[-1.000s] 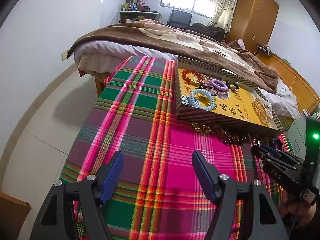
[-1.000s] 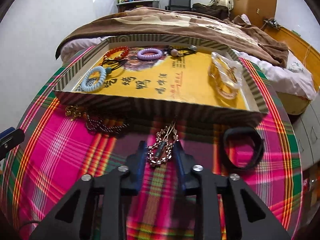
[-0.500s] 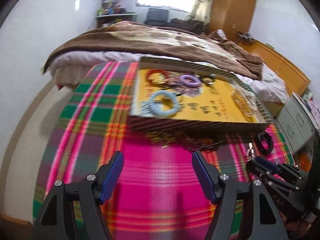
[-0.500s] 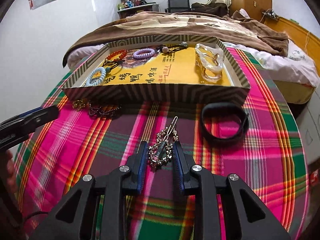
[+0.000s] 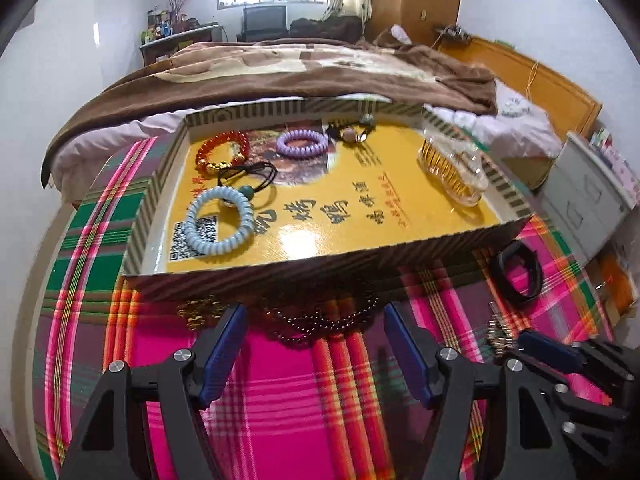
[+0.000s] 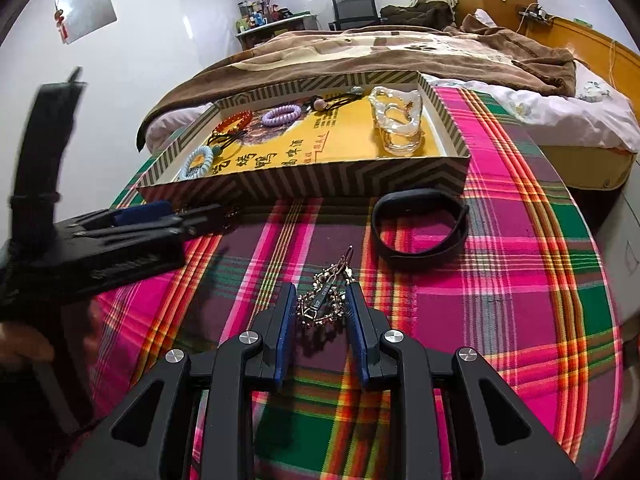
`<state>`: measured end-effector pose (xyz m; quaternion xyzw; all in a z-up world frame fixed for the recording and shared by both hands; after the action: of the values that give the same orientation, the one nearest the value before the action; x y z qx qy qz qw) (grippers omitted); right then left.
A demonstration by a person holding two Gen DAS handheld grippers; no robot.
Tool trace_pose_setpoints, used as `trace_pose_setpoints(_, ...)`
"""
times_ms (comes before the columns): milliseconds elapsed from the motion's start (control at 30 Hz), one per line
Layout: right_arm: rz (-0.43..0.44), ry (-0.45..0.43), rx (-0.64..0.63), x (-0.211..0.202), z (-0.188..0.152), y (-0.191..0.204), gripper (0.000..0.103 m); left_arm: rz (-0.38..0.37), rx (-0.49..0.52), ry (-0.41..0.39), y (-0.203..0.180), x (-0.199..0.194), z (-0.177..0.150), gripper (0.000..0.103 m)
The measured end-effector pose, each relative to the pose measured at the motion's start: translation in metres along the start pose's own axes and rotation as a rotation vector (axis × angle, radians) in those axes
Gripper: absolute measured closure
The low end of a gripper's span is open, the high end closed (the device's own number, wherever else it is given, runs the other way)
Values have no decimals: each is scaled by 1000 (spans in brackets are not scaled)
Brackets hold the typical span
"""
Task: Organize jewelry
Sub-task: 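Grasp the jeweled hair clip with the right gripper while the left gripper grasps the brown bead bracelet, then carry the hair clip and bead bracelet over the yellow box with both grippers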
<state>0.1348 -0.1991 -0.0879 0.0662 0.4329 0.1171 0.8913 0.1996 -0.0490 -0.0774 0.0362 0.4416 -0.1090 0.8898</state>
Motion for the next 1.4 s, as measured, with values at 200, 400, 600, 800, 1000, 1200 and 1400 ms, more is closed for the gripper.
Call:
trace_pose_setpoints(200,16,-12,11,-3,1,-3,77,36,23,43,-5,16,-4,33)
trace_pose_setpoints(400,25,-15,14,-4,1,-3,77,33,26,32,-8,16,-5,42)
trace_pose_setpoints(600,21,-17,14,-6,0,-4,77,24,48,28,-13,11,-5,72)
trace_pose_setpoints(800,14,-19,11,-7,-1,-2,77,4,39,24,-12,4,-9,93)
trace_pose_setpoints(1000,10,-26,13,-12,-2,-2,77,-26,12,3,-10,-7,-12,94)
trace_pose_setpoints(1200,11,-41,10,-18,0,1,77,-49,-3,-41,-6,-27,-9,94)
trace_pose_setpoints(1400,14,-62,-11,-27,6,7,89,-53,-14,-76,-3,-44,-4,94)
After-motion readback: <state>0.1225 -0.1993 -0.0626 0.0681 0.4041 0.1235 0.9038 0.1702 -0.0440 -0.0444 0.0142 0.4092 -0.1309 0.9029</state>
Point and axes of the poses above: each gripper's, at about its wrist camera, not at the fingertips, and x roughly the way its jaws point, y to its left, z to its top, the point moved 8 cm from there along x, roughly the way its jaws point, and after that the axes turned 1 degree about x, right-handed, at the moved point
